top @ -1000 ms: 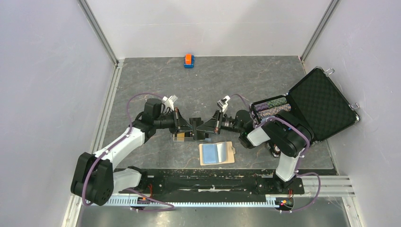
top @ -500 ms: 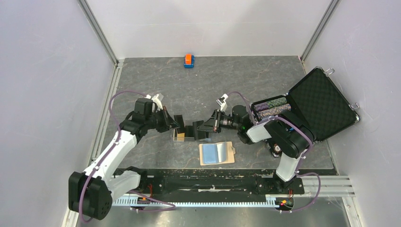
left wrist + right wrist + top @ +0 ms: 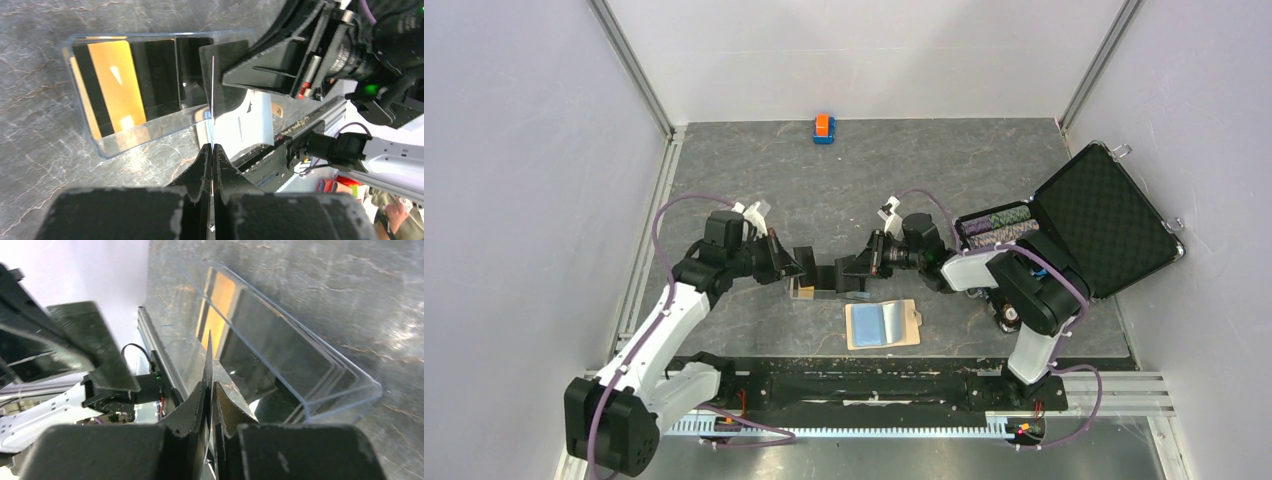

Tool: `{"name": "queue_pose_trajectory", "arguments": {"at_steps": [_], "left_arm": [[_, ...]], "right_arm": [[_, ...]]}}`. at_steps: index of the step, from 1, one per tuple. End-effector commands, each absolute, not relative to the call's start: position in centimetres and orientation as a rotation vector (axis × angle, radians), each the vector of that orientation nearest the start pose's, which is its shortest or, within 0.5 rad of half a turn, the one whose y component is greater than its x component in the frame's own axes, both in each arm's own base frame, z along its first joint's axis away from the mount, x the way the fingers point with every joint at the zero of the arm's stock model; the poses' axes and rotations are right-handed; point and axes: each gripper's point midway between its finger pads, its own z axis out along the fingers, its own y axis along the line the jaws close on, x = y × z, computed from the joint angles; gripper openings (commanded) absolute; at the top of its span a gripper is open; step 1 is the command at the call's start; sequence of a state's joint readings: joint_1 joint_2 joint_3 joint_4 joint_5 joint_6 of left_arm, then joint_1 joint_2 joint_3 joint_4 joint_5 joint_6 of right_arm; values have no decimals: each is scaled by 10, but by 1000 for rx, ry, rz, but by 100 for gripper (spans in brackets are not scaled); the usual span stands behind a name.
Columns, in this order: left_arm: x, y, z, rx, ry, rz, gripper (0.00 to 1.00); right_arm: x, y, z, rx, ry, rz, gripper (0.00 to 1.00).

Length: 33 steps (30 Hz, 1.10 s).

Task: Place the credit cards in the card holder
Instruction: Place the credit card in the storage box, then insert the credit card into the card holder.

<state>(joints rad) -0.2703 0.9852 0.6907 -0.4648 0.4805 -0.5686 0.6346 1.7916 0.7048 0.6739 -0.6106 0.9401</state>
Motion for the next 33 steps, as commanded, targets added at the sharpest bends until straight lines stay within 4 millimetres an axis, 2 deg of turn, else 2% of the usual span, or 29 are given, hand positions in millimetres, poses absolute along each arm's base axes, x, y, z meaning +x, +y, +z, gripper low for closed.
{"name": "queue_pose_trajectory", "arguments": {"at_steps": [1,4,7,11,16,20,24,27,29,33], "left_arm": [[215,-178,156,-7,2354,-1075,2],[209,-181,156,-17,2342,-1124,2],[202,-181,154,-34,2340,-1145,2],[196,-180,153,-55,2335,-1163,2],[189,-183,152,-68,2325,-1205,2],[185,-184,151,-77,2318,-1236,2],[181,-190,157,-87,2280,-1317,2],[178,-197,165,-92,2222,-1413,2],[176,-201,172,-92,2178,-1483,2],[173,-210,189,-73,2085,-1608,2]], "right_arm": [[273,338,72,-111,2340,1344,9],[275,334,66,-112,2367,1304,16],[274,332,64,-124,2395,1279,30],[279,325,71,-130,2386,1202,51],[283,314,83,-166,2383,1087,69],[280,305,85,-198,2390,1031,80],[271,296,89,-214,2385,1013,86],[261,294,100,-245,2350,1061,88],[252,297,111,-266,2308,1154,88],[226,309,151,-324,2143,1449,86]]}}
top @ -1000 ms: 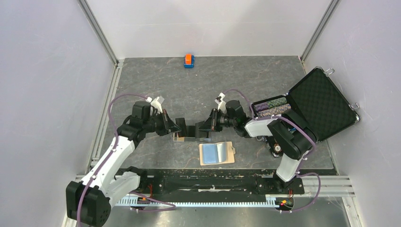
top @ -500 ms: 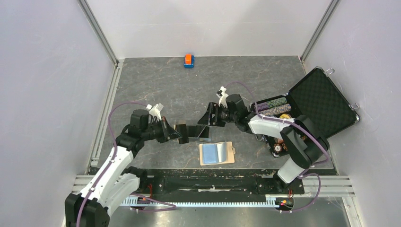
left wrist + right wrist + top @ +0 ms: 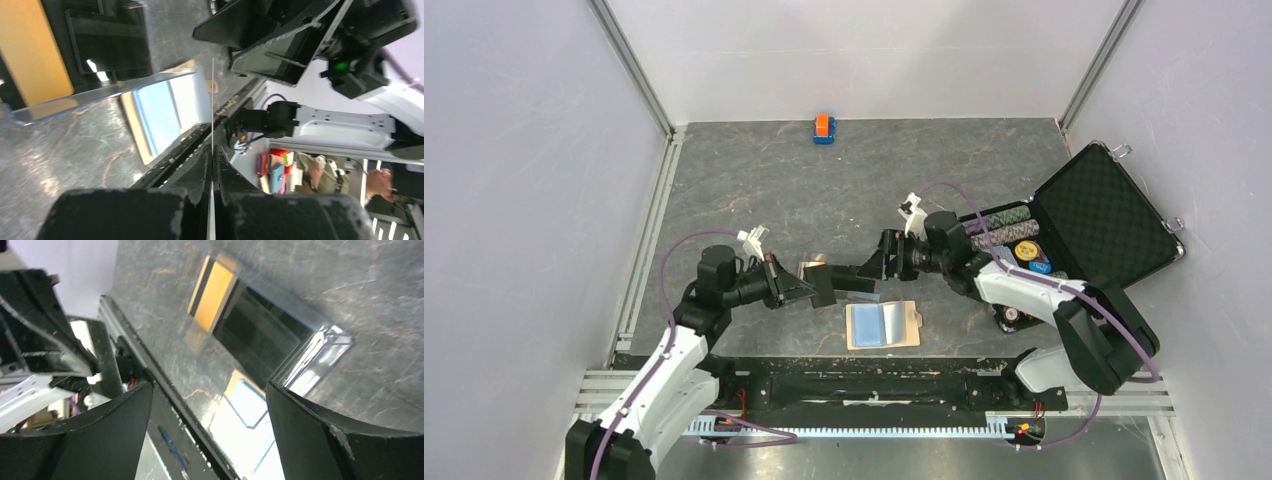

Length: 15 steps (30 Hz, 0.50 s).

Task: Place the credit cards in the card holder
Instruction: Insert the credit card into the card holder.

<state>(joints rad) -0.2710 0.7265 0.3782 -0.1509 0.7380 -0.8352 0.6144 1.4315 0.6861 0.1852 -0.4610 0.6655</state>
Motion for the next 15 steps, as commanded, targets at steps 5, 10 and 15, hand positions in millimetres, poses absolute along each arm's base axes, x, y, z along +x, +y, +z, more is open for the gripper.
{"name": "queue_pose_trajectory", "arguments": {"at_steps": [5,10,15], "left_arm": [[166,-218,207,-34,2007,-1737,2],[161,-222,213,-3,1988,-1790,2],[157,-225,215,18,1988,-1809,2]], "right_arm": [[201,319,191,-365,1982,1736,78],[186,333,213,-448,1886,1874,69],[175,346,230,-471,1810,1996,54]]}}
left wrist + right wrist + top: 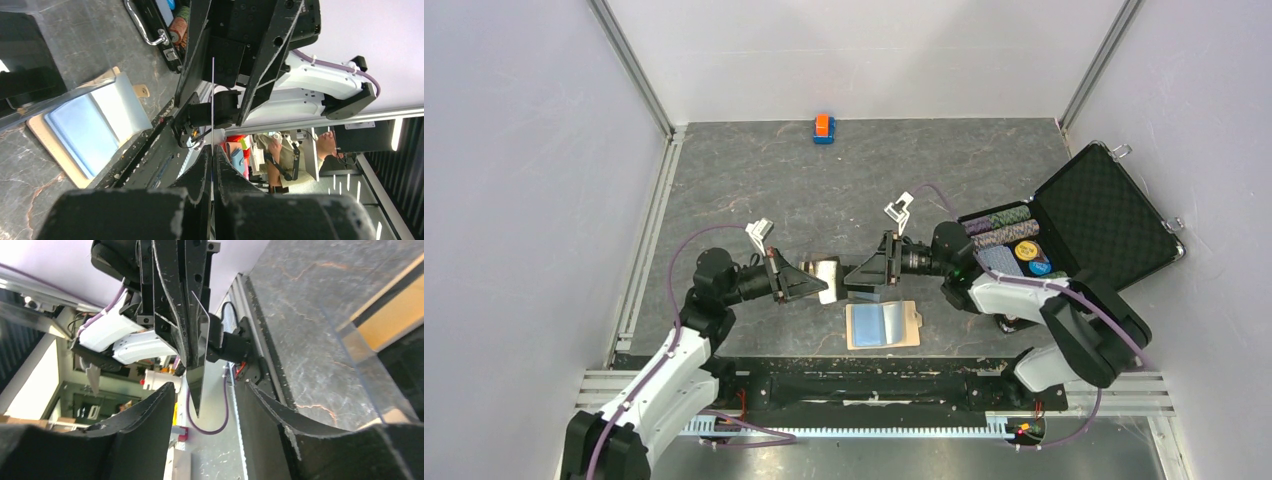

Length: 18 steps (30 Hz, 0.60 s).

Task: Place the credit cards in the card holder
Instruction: Insert the credit card into the card holder.

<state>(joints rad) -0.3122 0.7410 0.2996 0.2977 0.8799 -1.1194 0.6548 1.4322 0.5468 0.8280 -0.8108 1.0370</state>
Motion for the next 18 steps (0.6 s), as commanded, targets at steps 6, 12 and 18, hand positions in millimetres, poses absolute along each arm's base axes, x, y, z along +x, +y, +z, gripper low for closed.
{"name": "queue_pose_trajectory", "arguments": {"at_steps": [6,12,18], "left_arm": [[154,-226,213,15,1995,-1815,2],[149,-229,211,30,2010,-1831,2],[149,-229,208,21,2016,-1826,6]], "right_arm": [[175,353,229,-479,1807,2020,29],[173,356,233,-466,1779,2069,28],[164,361,238,-479,1742,2137,3]]}}
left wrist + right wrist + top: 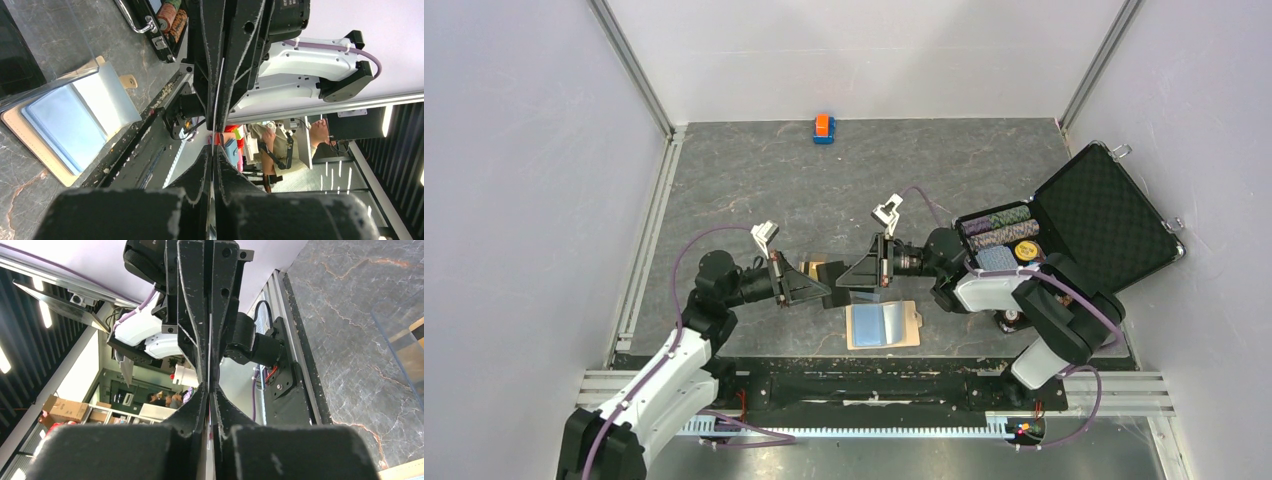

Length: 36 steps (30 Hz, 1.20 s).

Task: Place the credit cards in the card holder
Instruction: Insert the credit card into the card holder.

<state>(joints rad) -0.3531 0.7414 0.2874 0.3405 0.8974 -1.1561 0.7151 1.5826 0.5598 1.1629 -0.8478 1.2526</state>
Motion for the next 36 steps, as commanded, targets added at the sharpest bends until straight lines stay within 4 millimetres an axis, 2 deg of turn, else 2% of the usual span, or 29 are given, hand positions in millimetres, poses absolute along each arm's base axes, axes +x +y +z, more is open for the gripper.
{"name": "queue_pose_trajectory", "arguments": {"at_steps": [1,5,6,10,12,15,17,22,25,28,36], "left_arm": [[149,-229,207,16,2017,-1822,14],[152,-228,201,-8,2038,-1786,42],[153,-227,197,-20,2048,-1769,46],[151,-223,179,-45,2119,-1706,47],[148,-220,167,-35,2173,-1648,46],[139,-216,143,-16,2308,-1540,38],[134,-216,128,4,2389,-1478,32],[127,-228,97,51,2571,-1322,23],[126,-236,84,111,2650,-1232,19],[129,-240,72,160,2693,-1146,17],[133,-248,42,270,2794,-997,12]], "right_arm": [[163,360,236,-473,1746,2138,0],[166,353,219,-425,1809,2061,0],[166,350,211,-406,1843,2027,0],[168,328,181,-361,1947,1854,0],[166,313,162,-357,2021,1755,0],[162,285,124,-336,2154,1580,0],[158,267,106,-308,2207,1502,0],[144,233,66,-215,2322,1401,0],[140,228,52,-182,2364,1371,0],[145,227,45,-160,2386,1336,0],[161,236,49,-116,2354,1364,0]]}}
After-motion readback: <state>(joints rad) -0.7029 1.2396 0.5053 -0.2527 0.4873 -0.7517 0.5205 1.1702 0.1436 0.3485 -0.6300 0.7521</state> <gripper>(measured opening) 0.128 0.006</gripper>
